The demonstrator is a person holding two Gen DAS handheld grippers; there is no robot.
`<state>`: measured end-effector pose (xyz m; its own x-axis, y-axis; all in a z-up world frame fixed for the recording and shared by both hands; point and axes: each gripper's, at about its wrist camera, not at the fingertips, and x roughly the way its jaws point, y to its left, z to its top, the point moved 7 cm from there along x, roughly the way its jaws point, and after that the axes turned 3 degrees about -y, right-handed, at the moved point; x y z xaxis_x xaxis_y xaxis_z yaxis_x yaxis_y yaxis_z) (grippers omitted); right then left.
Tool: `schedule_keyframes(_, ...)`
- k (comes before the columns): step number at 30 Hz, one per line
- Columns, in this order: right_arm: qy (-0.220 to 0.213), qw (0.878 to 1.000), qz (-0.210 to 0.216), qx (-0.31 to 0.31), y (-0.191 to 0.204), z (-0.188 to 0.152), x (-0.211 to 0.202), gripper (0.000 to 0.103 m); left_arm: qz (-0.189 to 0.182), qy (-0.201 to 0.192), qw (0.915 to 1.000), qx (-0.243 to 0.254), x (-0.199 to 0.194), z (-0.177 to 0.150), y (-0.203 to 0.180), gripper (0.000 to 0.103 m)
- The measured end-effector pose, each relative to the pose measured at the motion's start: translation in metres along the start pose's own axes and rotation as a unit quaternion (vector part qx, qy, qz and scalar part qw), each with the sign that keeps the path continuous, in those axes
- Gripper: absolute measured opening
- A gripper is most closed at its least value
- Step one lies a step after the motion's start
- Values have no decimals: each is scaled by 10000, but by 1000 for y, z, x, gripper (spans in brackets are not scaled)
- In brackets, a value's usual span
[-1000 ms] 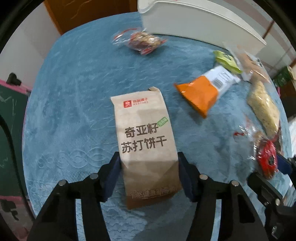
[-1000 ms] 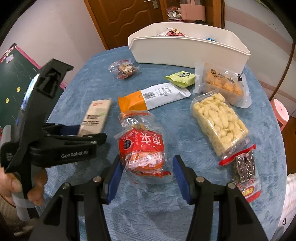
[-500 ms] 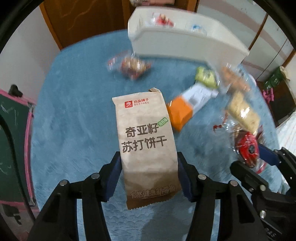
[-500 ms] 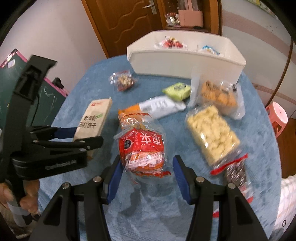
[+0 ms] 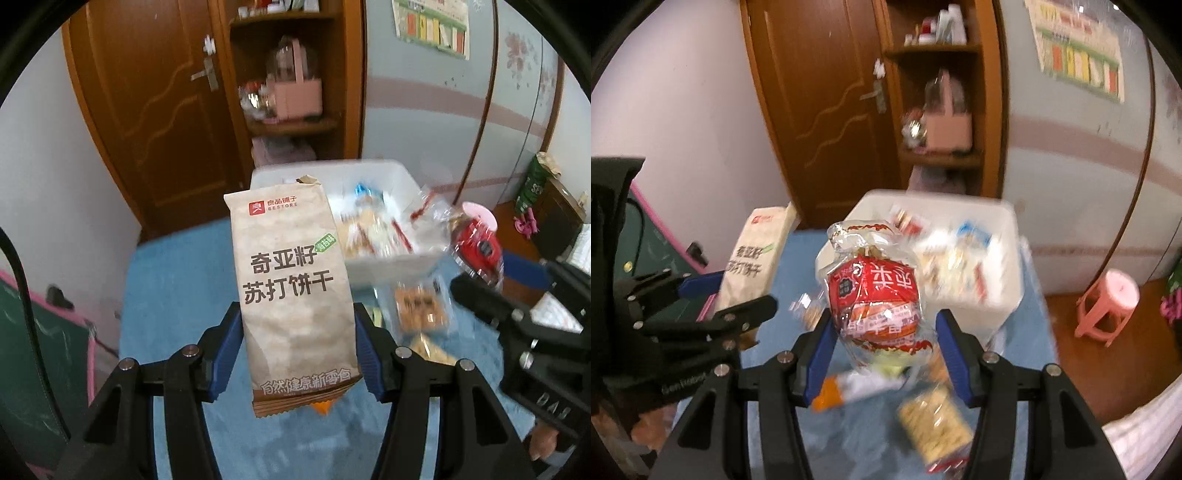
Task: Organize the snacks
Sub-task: 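Carry both packs over the white bin and open both tools to drop them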
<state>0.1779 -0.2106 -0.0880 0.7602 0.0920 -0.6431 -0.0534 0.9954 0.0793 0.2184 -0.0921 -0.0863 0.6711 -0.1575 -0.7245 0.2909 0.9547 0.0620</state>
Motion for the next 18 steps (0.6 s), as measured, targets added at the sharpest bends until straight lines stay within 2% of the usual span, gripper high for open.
schedule_keyframes(5, -86, 9997, -235, 39, -21, 54, 14, 55, 210, -209, 9995, -96, 13, 58, 15, 56)
schedule_keyframes(9, -77, 9990, -410, 176, -37, 91, 39, 56, 311, -148, 9992, -183, 40, 98, 23, 56)
schedule_keyframes(14, 144, 9972, -633, 382, -56, 115, 84, 56, 435, -91, 9983, -381, 73, 128, 29, 57)
schedule_keyframes(16, 272, 9968, -606, 452, -61, 118, 102, 56, 248, -18, 9983, -533, 88, 127, 32, 65)
schedule_keyframes(17, 348, 9964, -550, 535, -64, 117, 112, 56, 47, 67, 9979, -646, 99, 127, 33, 86)
schedule_keyframes(18, 422, 9958, -546, 604, -67, 116, 120, 57, 25, 129, 9974, -714, 109, 125, 35, 102)
